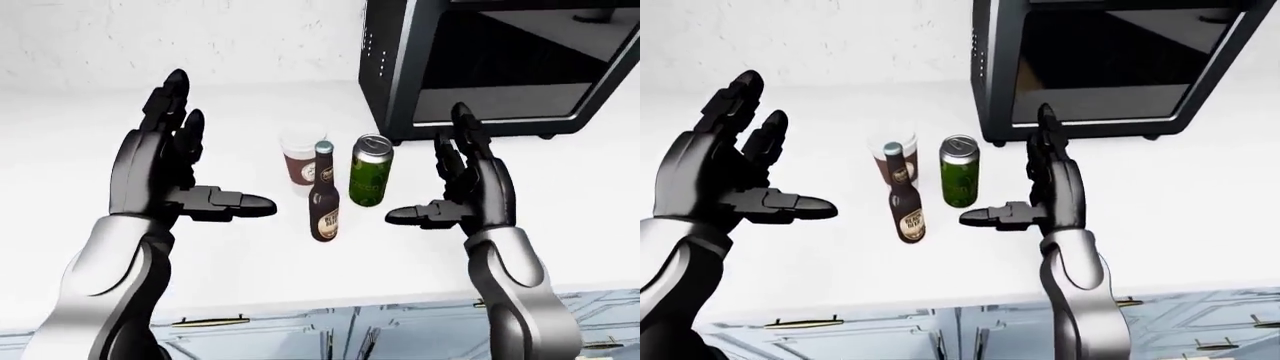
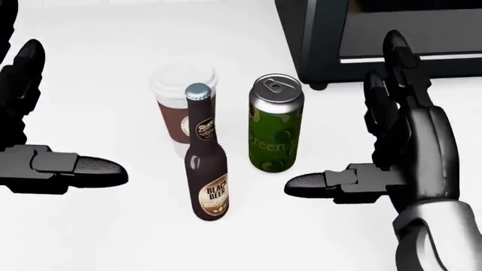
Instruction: Move the drinks to the dining counter.
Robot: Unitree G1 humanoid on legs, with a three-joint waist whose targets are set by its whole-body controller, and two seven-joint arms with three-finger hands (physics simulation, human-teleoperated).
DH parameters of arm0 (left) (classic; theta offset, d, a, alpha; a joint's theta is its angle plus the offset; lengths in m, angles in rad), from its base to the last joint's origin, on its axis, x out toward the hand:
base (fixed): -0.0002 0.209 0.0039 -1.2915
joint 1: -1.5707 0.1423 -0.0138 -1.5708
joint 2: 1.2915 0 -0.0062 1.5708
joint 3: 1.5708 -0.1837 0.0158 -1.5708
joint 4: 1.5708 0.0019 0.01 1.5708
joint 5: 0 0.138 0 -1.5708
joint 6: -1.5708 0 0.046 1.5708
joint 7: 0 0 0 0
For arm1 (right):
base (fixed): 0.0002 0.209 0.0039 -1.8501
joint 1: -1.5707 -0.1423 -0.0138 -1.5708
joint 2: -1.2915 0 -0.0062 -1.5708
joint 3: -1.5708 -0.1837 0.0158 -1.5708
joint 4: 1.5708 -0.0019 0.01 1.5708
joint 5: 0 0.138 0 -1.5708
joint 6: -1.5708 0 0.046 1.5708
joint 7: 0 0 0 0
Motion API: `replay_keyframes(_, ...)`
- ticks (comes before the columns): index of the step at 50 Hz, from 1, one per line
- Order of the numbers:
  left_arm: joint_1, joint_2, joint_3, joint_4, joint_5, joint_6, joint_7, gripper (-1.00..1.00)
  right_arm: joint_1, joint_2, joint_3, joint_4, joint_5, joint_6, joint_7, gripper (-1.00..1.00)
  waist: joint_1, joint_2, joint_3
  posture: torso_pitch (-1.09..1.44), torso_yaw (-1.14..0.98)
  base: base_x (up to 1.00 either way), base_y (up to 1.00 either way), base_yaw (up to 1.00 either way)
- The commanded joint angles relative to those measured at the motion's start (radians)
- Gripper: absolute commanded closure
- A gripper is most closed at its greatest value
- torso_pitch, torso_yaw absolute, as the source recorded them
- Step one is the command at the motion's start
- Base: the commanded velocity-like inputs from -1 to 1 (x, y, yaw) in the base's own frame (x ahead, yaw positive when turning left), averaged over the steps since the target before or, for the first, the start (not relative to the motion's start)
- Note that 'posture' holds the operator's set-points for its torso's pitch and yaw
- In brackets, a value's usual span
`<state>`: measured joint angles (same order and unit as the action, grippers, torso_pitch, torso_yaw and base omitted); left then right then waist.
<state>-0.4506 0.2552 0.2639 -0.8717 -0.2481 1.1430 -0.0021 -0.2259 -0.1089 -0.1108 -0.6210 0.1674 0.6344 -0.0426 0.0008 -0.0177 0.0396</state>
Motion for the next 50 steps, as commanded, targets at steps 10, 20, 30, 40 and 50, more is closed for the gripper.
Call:
replay_keyframes(10, -0.022, 0.018, 0.015, -0.013, -0.012, -0.045, 0.007, -1.0, -0.082, 0.014, 0.047, -0.013, -0.128, 0.021, 0.039, -0.51, -0.004, 0.008, -0.017, 0.0, 0.0, 0.0, 0.0, 0.0)
replay_keyframes(20, -0.015, 0.019, 0.016, -0.027, -0.018, -0.04, 0.01, -1.0, -0.178, 0.034, 0.082, 0.088, -0.216, 0.027, 0.063, -0.48, -0.01, 0.021, -0.021, 0.0, 0.0, 0.0, 0.0, 0.0)
replay_keyframes(30, -0.018, 0.022, 0.02, -0.038, -0.028, -0.032, 0.009, -1.0, -0.268, 0.023, 0.071, 0.23, -0.287, -0.018, 0.063, -0.36, -0.002, 0.018, -0.031, 0.0, 0.0, 0.0, 0.0, 0.0)
replay_keyframes(40, -0.004, 0.015, 0.01, -0.035, -0.016, -0.052, -0.002, -1.0, -0.352, 0.035, 0.075, 0.402, -0.293, -0.08, 0.041, -0.23, 0.004, 0.014, -0.038, 0.0, 0.0, 0.0, 0.0, 0.0)
replay_keyframes(50, 0.008, 0.011, 0.01, -0.04, -0.011, -0.06, -0.013, -1.0, -0.355, 0.021, 0.07, 0.415, -0.318, -0.091, 0.038, 1.0, 0.008, 0.013, -0.046, 0.0, 0.0, 0.0, 0.0, 0.0)
